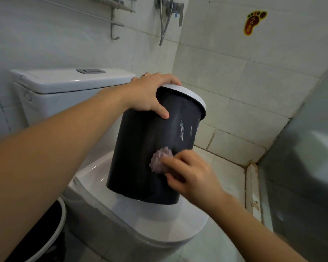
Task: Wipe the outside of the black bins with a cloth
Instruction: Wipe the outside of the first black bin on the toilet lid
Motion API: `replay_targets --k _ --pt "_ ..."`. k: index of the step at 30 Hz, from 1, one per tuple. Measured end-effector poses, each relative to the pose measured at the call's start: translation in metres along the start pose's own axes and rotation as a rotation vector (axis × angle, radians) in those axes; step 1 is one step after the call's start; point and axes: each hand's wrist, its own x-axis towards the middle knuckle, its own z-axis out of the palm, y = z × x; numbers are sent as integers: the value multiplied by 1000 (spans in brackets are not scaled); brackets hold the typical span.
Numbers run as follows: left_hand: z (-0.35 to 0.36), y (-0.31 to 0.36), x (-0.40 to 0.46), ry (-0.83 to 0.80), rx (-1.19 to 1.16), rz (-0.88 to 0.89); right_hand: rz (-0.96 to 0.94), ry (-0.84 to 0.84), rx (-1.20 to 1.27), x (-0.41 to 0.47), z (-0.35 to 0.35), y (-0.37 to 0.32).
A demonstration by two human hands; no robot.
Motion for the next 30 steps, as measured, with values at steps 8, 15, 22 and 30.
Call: replay_targets --k 8,15,22,30 --pt "-2 -2 -3 -11 -39 -10 -102 -40 -12 -15 2 -3" --pt "-2 0 -3 -1 -25 -14 59 38 -4 -6 0 1" --pt "-4 -2 -5 -9 -45 -16 -172 -143 -5 -36 4 -11" --pt "-7 -2 -7 -25 -45 -20 72 58 3 -18 5 5"
